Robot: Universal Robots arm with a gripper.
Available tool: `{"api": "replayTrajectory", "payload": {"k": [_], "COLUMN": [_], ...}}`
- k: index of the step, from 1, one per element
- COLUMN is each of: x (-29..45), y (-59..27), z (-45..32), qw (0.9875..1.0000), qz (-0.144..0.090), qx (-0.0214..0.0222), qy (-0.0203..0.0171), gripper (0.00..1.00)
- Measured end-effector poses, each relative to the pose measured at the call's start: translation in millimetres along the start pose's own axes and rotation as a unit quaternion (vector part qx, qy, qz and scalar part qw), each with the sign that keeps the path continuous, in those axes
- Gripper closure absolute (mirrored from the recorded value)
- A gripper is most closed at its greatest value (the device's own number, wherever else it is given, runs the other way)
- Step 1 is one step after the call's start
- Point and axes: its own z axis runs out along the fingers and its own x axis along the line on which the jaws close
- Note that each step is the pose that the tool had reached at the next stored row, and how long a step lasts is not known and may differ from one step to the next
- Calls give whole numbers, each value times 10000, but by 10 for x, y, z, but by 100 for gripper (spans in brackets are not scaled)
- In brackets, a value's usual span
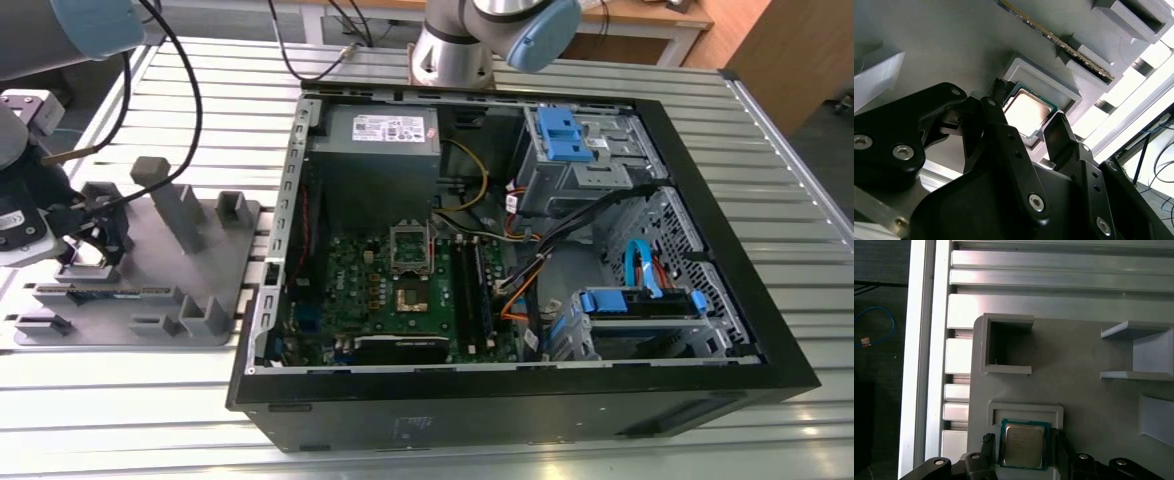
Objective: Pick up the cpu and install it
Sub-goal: 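Pick up the cpu and move it towards the insertion slot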
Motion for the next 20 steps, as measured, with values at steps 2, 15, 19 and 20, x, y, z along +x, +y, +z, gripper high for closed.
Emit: {"api": "replayTrajectory", "payload": {"k": [2,15,19,20], "x": [0,0,0,0], "y": [0,2,2,2], "z": [0,-9,-9,-9], "qw": [10000,10000,10000,10000], "qz": [0,0,0,0], "qx": [0,-4,-4,-4], "qy": [-1,-1,-1,-1], "gripper": [41,41,41,41]}}
